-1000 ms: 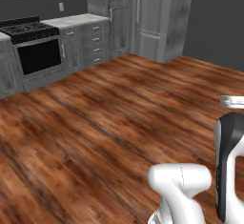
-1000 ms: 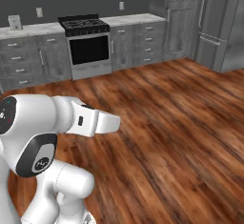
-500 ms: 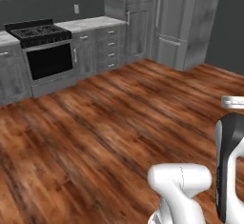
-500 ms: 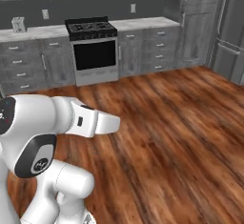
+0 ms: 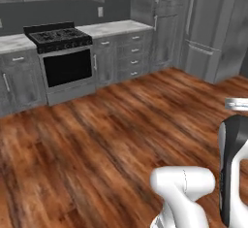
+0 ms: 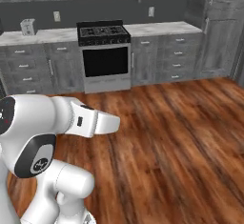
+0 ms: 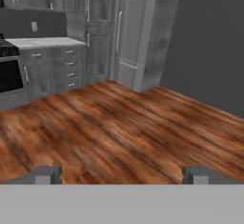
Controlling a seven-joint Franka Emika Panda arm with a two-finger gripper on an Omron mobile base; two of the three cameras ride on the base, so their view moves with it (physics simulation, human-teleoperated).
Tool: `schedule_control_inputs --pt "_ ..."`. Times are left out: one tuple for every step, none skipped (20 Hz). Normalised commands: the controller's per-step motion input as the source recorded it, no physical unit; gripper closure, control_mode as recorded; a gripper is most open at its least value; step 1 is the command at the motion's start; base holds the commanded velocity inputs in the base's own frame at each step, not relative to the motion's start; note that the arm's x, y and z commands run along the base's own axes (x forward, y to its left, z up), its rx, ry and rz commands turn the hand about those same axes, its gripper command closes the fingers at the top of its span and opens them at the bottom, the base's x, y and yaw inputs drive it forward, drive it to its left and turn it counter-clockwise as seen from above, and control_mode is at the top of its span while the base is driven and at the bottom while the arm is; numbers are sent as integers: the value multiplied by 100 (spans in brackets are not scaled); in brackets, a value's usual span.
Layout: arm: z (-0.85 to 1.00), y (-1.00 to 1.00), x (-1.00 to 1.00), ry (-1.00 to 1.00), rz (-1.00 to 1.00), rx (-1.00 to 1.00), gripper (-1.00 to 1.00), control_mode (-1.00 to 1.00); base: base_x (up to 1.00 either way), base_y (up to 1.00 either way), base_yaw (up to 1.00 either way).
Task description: Get the candle and the wine from the cabinet and move them to the dining counter.
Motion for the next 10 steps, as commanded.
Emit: schedule_control_inputs --pt "0 0 0 0 0 0 -100 100 100 -25 27" --pt "0 0 0 0 0 0 -100 100 100 -26 27" --pt "0 0 0 0 0 0 -100 100 100 -28 27" --pt "0 0 0 0 0 0 -100 100 100 -34 26" --pt "0 0 0 0 0 0 -100 100 100 -38 25" --pt "0 0 0 0 0 0 -100 100 100 -40 25" --pt "0 0 0 0 0 0 -100 100 100 -41 24" --pt "0 0 0 0 0 0 -100 100 100 -41 24" --pt "0 0 0 0 0 0 -100 100 100 -42 24" --pt "0 0 0 0 0 0 -100 100 100 -44 24"
